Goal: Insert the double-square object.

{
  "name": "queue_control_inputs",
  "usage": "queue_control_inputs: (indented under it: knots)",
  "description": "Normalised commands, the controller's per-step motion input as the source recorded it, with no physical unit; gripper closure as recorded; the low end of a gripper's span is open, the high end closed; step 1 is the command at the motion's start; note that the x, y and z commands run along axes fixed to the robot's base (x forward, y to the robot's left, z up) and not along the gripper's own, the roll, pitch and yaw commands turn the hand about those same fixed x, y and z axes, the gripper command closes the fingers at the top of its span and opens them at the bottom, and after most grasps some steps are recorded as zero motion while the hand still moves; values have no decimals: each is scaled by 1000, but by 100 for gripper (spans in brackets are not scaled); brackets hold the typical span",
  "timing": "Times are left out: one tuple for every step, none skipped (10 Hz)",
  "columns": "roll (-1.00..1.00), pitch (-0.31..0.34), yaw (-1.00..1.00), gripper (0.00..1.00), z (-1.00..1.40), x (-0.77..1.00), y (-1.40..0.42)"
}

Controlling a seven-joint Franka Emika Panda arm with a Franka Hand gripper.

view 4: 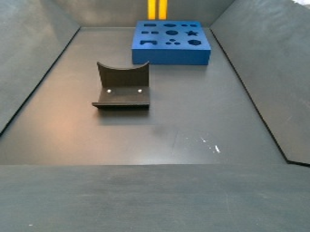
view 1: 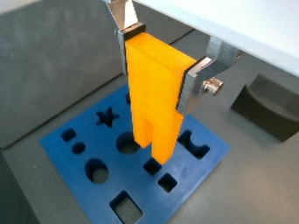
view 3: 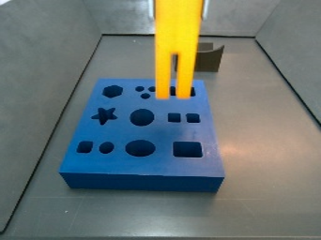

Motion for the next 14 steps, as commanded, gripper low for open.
queue_control_inputs:
  knots:
    - [176,159,0,100,-366,983,-214]
    - [60,116,0,100,-251,1000,-83]
    - [0,61,0,100,-246,891,0]
    - [6,27,17,100,-260,617,31]
    - [9,11,0,100,-189,154,0]
    - [10,0,0,100,-166,0,0]
    - [4,0,0,100,-126,0,-51]
    - [37,0,0,100,-194,0,0]
    - [24,0,-37,100,-160,-103,0]
    - [0,0,-34,100,-91,-94,0]
    - [0,0,-9,100,-91,0,-6]
    - [0,0,0,100,-140,0,-46]
    - [0,0,0,100,-194,0,-97]
    - [0,0,-11,100,-223,34,-97]
